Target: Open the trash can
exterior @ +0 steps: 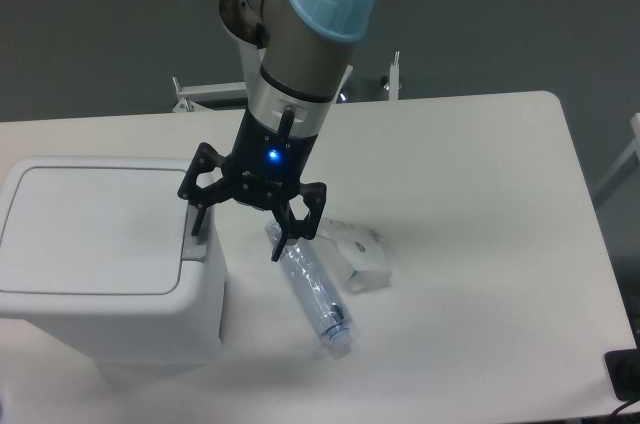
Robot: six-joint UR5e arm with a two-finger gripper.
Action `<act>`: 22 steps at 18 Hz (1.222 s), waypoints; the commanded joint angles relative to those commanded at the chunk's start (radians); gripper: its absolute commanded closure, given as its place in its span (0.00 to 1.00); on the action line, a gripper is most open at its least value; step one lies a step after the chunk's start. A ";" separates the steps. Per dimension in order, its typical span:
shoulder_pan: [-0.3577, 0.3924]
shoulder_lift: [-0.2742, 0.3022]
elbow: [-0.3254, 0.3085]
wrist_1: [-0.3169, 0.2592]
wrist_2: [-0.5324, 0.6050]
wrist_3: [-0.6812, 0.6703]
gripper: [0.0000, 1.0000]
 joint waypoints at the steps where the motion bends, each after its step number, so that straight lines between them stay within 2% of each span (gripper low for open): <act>1: 0.000 0.000 0.000 0.000 0.000 0.000 0.00; 9: 0.000 -0.002 0.008 0.025 0.000 -0.006 0.00; 14: 0.020 -0.002 0.049 0.025 -0.001 -0.009 0.00; 18: 0.089 -0.014 0.086 0.025 0.000 0.005 0.00; 22: 0.167 -0.067 0.072 0.026 0.037 0.027 0.00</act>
